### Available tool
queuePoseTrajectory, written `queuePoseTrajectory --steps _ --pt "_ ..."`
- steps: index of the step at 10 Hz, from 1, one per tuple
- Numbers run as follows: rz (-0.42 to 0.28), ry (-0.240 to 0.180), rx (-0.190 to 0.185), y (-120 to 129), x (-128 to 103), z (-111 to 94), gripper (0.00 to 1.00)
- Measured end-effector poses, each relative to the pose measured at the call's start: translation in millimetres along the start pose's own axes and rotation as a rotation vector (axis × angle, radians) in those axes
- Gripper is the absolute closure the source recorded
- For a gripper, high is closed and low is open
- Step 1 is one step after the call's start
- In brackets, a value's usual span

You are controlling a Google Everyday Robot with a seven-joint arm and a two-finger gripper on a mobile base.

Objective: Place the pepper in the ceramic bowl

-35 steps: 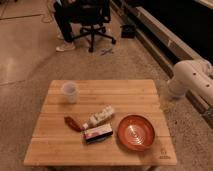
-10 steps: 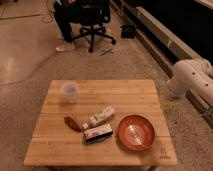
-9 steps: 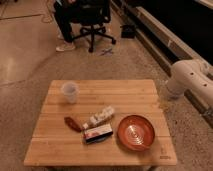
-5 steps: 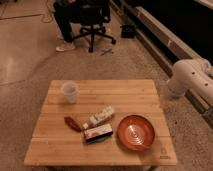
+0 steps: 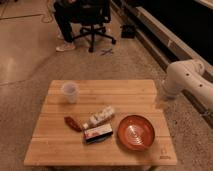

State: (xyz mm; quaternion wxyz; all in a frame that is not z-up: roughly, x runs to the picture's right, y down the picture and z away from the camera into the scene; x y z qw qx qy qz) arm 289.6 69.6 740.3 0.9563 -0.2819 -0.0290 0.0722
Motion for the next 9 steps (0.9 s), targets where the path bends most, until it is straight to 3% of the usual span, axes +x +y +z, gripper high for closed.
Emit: queuePoseTrajectory --steps 2,4,7,9 --pt "0.004 0.001 -0.001 5.0 3.4 2.6 0.59" --pt "-0.008 0.003 -0.002 -0.1 -11.5 1.0 0.59" --pt "-0.003 0.005 -0.005 3.0 -1.3 -2.3 0.59" --pt "-0.010 0.002 0.000 -2.3 -9.1 -1.6 0.59"
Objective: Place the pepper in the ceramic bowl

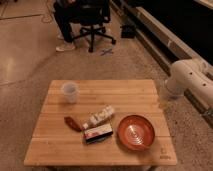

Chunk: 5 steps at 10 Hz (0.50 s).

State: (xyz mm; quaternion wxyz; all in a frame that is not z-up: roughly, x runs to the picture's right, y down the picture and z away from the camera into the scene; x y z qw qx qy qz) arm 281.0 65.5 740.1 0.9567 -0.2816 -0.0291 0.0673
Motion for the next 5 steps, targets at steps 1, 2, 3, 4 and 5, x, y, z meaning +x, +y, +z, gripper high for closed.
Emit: queuePoseTrajectory --steps 1,2,3,4,5 --pt "0.000 -0.002 0.002 -0.6 -0.6 -2.3 0.59" --pt "0.005 0.002 -0.003 0.4 2.0 -7.4 0.59" --pt "0.003 0.002 -0.004 -0.6 -0.4 -14.5 0.59" --pt "0.004 0.002 -0.003 -0.6 0.1 -18.6 0.59" --pt "0.003 0.004 -0.004 0.7 -0.1 -14.8 0.59"
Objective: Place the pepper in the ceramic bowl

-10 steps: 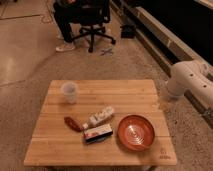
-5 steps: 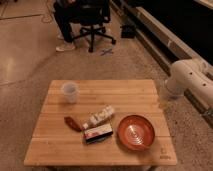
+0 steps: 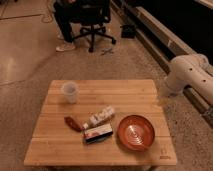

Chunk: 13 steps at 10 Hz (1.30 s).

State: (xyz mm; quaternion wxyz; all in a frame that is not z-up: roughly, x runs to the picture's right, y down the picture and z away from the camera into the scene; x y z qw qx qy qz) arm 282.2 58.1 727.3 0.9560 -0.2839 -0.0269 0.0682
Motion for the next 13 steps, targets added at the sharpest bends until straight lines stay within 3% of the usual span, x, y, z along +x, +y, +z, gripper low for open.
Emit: queuePoseTrajectory --steps 8,10,12,13 --pt "0.000 0.000 0.000 4.1 -3.9 2.6 0.59" --pt "0.003 0.000 -0.001 13.9 -13.1 3.6 0.59" --pt "-0.001 -0.005 0.002 8.5 -18.9 3.6 0.59" --pt "0.001 0.000 0.001 8.4 -8.8 1.6 0.59"
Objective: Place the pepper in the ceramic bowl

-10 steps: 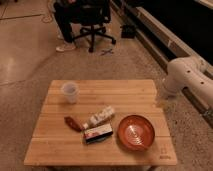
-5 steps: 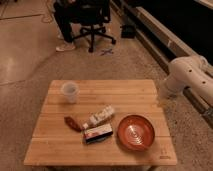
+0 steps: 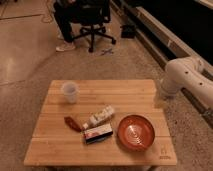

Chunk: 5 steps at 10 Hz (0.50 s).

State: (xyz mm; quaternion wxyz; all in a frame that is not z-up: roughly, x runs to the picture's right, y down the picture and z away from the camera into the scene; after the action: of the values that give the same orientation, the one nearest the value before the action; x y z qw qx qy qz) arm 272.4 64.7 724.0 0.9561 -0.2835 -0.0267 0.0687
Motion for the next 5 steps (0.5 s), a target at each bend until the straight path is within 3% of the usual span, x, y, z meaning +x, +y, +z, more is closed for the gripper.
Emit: queuePoseTrajectory --steps 4,5 --pt "-0.002 -0.002 0.003 -1.2 -11.6 -0.2 0.59" --pt "-0.003 -0.001 0.005 -1.7 -4.3 -1.2 0.59"
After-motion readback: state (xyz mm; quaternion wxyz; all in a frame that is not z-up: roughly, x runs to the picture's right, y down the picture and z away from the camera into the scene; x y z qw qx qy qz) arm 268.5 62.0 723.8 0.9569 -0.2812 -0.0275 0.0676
